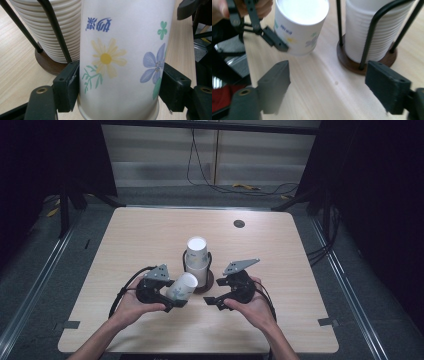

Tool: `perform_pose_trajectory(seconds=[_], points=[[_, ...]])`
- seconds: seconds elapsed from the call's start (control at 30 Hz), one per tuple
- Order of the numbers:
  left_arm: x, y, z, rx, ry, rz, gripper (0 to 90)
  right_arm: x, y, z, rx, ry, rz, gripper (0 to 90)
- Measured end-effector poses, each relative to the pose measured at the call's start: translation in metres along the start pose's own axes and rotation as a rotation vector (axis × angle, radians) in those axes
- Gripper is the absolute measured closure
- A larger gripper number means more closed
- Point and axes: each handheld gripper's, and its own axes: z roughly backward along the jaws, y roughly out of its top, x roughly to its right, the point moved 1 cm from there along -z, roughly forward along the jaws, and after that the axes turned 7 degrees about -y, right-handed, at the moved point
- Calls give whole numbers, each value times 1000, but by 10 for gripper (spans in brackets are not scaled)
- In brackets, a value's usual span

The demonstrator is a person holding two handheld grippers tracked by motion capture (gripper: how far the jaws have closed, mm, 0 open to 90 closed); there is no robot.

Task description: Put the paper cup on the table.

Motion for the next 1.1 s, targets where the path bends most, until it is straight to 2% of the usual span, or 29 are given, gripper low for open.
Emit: perform_pose_trajectory(seconds=[0.07, 0.2, 0.27, 0.47, 0.57, 0.7, 0.87, 0.93, 1.0, 1.1], points=[[-1, -1, -2, -18, 9, -13, 275, 2, -1, -2, -12, -10, 7, 216], [-3, -1, -2, -37, 7, -18, 278, 5, 0, -5, -17, -1, -1, 240], [-3, -2, -3, -52, 4, -23, 278, 3, 0, -5, -13, 2, 15, 278], [0, -1, -7, -99, -3, -41, 279, -2, 0, -7, -42, 21, 41, 283], [3, 1, -7, -112, 9, -54, 280, -6, 2, -6, -55, 38, 68, 284], [8, 3, -3, -138, 18, -74, 280, -11, 5, -4, -69, 40, 101, 220], [6, 4, -3, -159, 29, -69, 282, -14, 8, -10, -109, 40, 116, 168], [5, 6, -4, -172, 25, -89, 282, -15, 9, -14, -132, 26, 127, 177], [5, 9, -3, -174, 17, -90, 284, -15, 10, -17, -151, 33, 126, 178], [6, 13, -5, -218, 28, -135, 285, -15, 11, -20, -169, 30, 138, 217]])
